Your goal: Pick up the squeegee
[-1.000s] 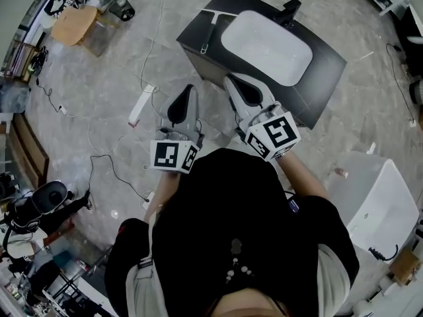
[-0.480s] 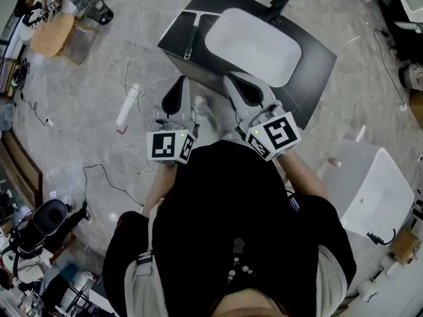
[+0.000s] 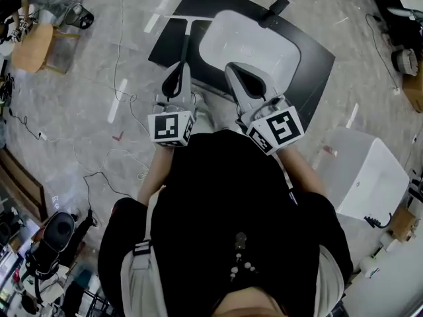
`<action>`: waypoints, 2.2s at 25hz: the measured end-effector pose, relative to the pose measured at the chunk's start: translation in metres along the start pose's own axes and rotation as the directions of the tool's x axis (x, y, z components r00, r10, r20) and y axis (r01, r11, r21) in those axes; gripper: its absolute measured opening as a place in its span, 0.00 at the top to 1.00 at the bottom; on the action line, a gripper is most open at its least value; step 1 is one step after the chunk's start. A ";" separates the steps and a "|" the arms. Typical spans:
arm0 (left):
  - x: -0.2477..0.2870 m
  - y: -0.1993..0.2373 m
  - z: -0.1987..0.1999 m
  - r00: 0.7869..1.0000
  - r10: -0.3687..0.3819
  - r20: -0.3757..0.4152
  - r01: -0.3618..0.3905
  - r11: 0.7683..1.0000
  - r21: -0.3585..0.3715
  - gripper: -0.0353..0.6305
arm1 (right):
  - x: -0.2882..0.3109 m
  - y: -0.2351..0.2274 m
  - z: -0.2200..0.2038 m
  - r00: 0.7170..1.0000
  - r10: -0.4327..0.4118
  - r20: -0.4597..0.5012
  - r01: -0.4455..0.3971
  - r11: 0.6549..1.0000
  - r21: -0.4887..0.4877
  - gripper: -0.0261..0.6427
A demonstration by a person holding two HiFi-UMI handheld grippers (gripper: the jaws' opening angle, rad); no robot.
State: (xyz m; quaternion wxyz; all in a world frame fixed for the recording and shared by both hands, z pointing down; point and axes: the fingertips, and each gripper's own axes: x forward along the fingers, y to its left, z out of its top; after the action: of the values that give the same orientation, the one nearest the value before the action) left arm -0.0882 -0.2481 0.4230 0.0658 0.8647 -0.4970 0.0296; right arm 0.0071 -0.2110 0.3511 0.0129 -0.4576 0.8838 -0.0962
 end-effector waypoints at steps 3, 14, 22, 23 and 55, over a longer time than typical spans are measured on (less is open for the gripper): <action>0.028 0.022 -0.016 0.999 0.008 -0.040 -0.008 1.000 0.008 0.94 | 0.023 -0.014 -0.001 0.999 -0.029 -0.012 0.029 1.000 0.001 0.96; 0.109 0.075 -0.104 0.961 -0.023 -0.276 0.017 1.000 -0.023 0.94 | 0.092 -0.050 -0.019 0.989 -0.111 -0.095 0.114 0.993 0.031 0.96; 0.154 0.096 -0.170 0.905 -0.051 -0.422 0.027 0.998 -0.063 0.85 | 0.132 -0.076 -0.037 0.974 -0.173 -0.148 0.183 0.982 0.055 0.96; 0.158 0.098 -0.181 0.896 -0.046 -0.442 0.018 0.998 -0.065 0.85 | 0.135 -0.080 -0.039 0.971 -0.184 -0.154 0.195 0.979 0.061 0.96; 0.218 0.117 -0.302 0.707 -0.002 -0.707 -0.077 0.994 -0.080 0.75 | 0.131 -0.129 -0.075 0.895 -0.386 -0.222 0.415 0.904 0.104 0.96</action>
State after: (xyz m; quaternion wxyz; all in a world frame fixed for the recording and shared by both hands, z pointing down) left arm -0.0748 -0.4493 0.7568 0.2948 0.7730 -0.4524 0.3332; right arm 0.0267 -0.3781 0.4569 -0.0604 -0.6160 0.7576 -0.2073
